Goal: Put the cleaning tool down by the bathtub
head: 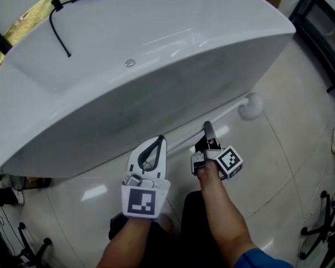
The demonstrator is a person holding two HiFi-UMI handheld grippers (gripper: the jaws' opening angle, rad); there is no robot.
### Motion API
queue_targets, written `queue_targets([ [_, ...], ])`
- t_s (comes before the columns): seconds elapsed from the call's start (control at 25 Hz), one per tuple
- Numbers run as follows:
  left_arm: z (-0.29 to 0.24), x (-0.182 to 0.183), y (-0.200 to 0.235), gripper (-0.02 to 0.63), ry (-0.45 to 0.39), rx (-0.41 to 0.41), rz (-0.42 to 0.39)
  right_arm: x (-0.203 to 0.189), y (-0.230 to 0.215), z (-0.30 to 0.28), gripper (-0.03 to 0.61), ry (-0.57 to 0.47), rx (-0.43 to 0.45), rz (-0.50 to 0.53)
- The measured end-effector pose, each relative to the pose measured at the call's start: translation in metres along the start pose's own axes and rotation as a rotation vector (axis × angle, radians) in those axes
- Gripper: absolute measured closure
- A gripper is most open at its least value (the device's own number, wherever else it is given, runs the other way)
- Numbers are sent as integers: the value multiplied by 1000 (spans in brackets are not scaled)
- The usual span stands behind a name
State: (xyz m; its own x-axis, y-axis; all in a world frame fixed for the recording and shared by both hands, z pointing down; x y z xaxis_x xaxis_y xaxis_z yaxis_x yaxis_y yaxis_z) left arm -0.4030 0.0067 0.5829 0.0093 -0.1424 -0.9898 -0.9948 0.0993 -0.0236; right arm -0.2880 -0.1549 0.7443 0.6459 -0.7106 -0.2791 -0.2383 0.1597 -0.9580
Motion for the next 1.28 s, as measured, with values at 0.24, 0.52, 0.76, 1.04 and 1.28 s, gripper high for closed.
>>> queue_targets([
  [0.24,5,-9,17,618,-4,10,53,-38,-75,-49,339,139,-107,-89],
  [0.52,6,-12,25,618,-4,27,81,-62,-122,-29,261,327,-253,168],
  [0.76,8,-12,22,618,-3,29,89,-93,-114,-44,284,637,-285,553],
  [1.04,10,-12,18,618,2,28,92,-107,-118,-34,301,712,-288,651],
  [1.28,7,-13,17,618,6,18,103,-88,-62,-5,489,594,-76,712],
])
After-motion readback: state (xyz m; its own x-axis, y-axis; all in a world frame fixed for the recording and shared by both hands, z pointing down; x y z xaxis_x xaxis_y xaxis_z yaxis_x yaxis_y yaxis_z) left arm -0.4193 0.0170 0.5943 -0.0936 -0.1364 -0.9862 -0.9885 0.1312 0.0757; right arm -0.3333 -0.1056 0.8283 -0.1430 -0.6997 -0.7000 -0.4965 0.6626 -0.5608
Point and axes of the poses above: the fingertips, and each gripper's own axes: z backward along the fingers, y to its left, x out of its top, the point moved 3 cm from there along z, backward along the fingers, and after that the axes turned 1 degree about z, right-handed, at the moved point
